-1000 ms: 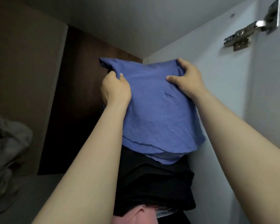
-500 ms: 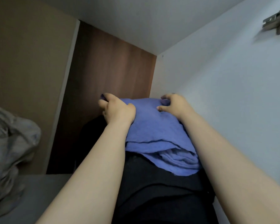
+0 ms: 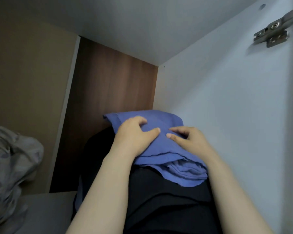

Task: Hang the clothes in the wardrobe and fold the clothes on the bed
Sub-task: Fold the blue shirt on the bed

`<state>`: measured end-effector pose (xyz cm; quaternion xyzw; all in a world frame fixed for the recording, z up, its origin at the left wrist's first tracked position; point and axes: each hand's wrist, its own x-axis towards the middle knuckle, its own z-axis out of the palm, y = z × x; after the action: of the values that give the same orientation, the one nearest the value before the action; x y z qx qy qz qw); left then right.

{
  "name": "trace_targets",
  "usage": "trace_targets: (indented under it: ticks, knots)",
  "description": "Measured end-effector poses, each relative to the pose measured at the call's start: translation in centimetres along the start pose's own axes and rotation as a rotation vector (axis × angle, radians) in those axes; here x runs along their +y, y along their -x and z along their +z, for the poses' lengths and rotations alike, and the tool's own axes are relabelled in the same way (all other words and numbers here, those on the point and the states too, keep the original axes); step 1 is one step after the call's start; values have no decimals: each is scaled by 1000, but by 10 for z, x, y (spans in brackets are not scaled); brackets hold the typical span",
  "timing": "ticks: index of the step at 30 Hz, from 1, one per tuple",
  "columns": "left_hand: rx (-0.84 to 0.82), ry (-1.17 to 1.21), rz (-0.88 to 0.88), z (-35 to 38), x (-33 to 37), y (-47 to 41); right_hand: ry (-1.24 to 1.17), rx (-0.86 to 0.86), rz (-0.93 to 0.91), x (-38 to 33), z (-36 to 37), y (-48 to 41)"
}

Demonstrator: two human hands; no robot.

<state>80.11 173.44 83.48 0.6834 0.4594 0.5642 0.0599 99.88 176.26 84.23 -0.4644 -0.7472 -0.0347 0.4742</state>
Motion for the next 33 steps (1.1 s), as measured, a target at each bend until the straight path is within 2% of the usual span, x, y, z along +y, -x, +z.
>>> trace_targets:
  ticks: [2, 4, 8, 13, 17, 23, 26, 33]
  knots:
    - [-111, 61, -94, 0, -10, 3, -67, -2, 50, 5, 5, 5]
    - [-119, 99, -111, 1, -13, 5, -72, 10, 62, 8, 7, 11]
    - [-10, 69, -55, 0, -7, 20, -47, 26, 71, -1, 3, 18]
    - [63, 76, 28, -7, 2, 48, 95, 77, 100, -20, -30, 34]
    - [162, 275, 120, -12, 18, 80, 161, 212, 114, -41, -54, 64]
    - [227, 478, 209, -21, 50, 138, 152, 337, 150, -78, -67, 148]
    - [159, 601, 200, -26, 64, 170, 201, 409, 192, -104, -78, 191]
    - [-161, 774, 201, -61, 62, 243, 331, 615, 275, -184, -84, 296]
